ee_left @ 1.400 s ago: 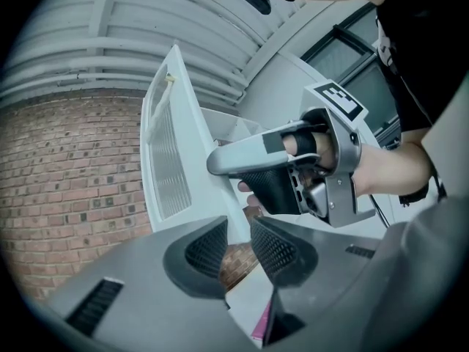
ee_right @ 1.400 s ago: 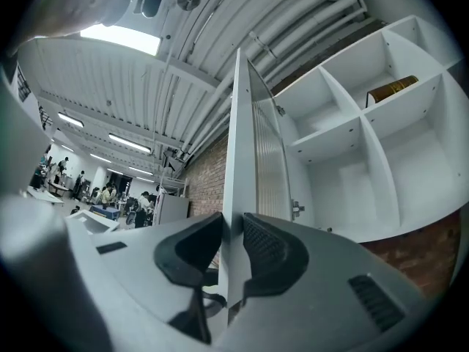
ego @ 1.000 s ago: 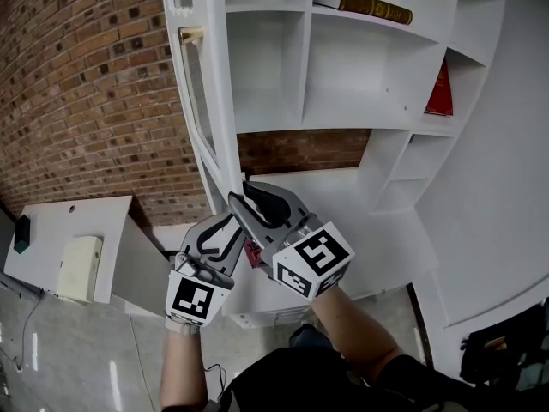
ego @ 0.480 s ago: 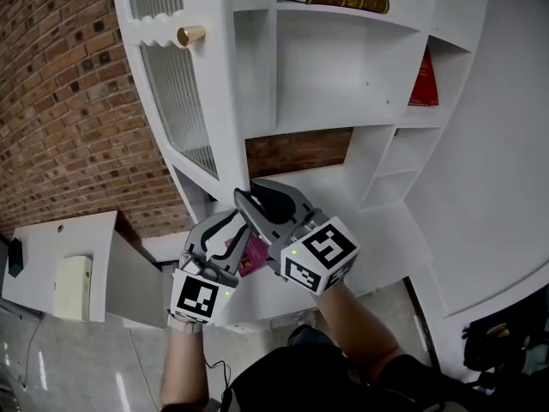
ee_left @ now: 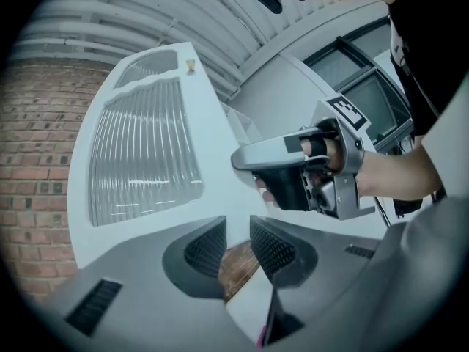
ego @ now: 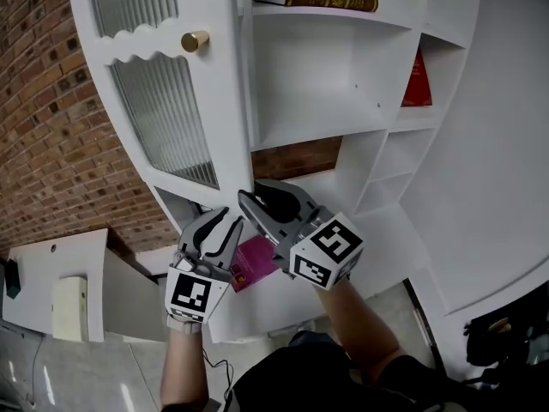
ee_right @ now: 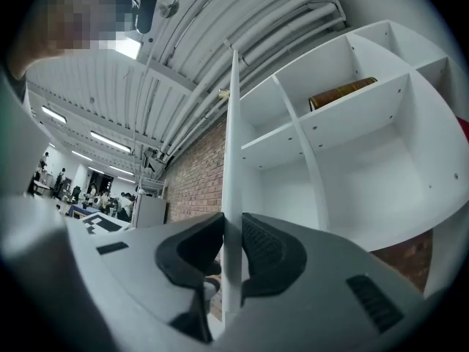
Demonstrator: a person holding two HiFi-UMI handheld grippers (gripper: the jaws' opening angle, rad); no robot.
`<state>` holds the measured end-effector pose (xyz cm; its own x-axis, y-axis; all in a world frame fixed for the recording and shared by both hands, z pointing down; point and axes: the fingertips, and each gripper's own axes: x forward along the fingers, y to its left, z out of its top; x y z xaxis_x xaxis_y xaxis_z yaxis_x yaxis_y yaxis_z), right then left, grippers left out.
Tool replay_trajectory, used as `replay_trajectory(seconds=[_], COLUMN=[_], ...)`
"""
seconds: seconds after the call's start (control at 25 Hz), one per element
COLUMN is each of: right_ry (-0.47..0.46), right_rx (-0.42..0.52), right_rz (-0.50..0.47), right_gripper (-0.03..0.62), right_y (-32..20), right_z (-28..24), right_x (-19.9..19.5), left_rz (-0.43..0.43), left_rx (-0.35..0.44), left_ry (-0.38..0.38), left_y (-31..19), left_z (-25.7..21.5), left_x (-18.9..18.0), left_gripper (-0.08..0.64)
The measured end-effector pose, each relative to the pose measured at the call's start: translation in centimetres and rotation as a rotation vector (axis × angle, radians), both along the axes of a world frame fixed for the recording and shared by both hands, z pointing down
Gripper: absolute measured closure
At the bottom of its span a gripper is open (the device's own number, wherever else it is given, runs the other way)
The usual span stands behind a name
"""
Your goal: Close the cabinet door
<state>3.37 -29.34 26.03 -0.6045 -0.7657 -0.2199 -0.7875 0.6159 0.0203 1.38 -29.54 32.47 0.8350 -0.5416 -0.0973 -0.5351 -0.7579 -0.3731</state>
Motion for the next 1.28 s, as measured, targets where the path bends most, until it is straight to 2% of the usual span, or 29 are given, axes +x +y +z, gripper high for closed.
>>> replay_trajectory(seconds=[0.4,0.96,1.12,1.28], right_ry=[0.003,0.013,0.008,0.008], right_rx=[0.019,0.027,0.026,0.036], right_rz=[-0.052,-0.067,-0.063,-0.048], right_gripper=[0.500,0.480,0.472,0.465], right_y=[-3.8,-8.1,-9.4,-10.5], right_z=[-0.2,-0.4,-0.5,-0.6], right_x=[3.1,5.3,6.2,6.6], left_rz=[0.001,-0.024,-0.031,-0.036], left_rx=[0.011,0.046,0.009,0.014], left_ry=[0.028,0.010,0.006,0.001], left_y=[-3.5,-7.2,-8.2,-9.3], left_z=[-0.2,-0.3,-0.5,-0.5], left_x=[2.5,4.6,5.5,5.8], left_gripper=[0.471,0.488,0.488,0.494])
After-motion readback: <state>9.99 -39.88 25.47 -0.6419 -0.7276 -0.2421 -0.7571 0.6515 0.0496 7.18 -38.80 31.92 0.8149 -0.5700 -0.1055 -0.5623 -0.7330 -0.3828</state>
